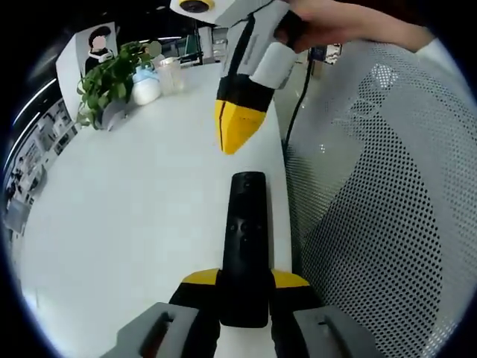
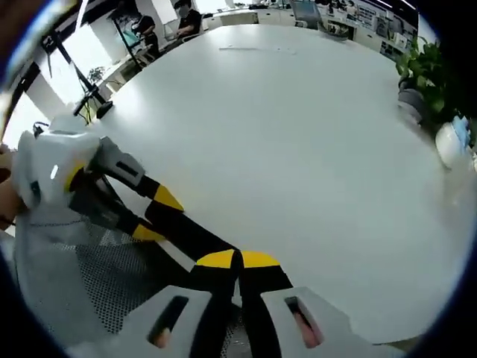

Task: Press the specified remote control buttons in sequence, fully releasing each button before pressing the next.

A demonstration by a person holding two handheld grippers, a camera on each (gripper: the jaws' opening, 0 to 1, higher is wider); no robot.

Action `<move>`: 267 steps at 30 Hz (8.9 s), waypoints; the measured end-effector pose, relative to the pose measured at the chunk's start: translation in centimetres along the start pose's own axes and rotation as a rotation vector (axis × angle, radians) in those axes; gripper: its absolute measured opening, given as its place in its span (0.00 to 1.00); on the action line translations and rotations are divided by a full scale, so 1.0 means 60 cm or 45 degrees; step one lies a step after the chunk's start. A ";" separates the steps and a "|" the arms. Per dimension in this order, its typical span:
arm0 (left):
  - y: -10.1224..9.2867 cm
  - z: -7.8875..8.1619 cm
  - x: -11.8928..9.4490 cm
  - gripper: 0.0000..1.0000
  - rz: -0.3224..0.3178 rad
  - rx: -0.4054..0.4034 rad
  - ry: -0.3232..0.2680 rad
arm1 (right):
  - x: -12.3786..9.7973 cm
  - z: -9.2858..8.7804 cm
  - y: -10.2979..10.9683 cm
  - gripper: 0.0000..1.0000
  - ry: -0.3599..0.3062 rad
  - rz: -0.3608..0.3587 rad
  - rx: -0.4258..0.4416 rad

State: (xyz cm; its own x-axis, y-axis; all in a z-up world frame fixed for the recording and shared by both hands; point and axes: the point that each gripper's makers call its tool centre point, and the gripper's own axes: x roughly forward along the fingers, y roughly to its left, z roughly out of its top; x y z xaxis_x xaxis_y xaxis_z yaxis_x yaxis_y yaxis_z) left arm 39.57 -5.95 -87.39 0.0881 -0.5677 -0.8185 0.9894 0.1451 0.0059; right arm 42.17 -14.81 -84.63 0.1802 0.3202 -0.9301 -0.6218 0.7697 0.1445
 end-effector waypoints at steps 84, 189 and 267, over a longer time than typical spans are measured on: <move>-0.005 0.000 -0.001 0.24 -0.039 -0.089 -0.047 | 0.032 -0.020 0.008 0.00 0.126 -0.035 -0.402; -0.004 0.004 0.002 0.24 -0.045 -0.064 -0.061 | 0.037 -0.016 0.031 0.00 0.106 0.106 -0.106; -0.003 0.004 0.002 0.24 -0.048 -0.057 -0.076 | 0.043 -0.010 0.053 0.00 0.116 0.061 -0.521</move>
State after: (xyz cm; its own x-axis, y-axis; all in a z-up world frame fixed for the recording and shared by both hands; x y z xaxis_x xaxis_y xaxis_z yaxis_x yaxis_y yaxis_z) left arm 39.42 -6.22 -87.35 0.0588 -0.6203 -0.7821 0.9861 0.1582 -0.0514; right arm 40.24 -11.86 -86.78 0.0871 0.2859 -0.9543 -0.8827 0.4662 0.0591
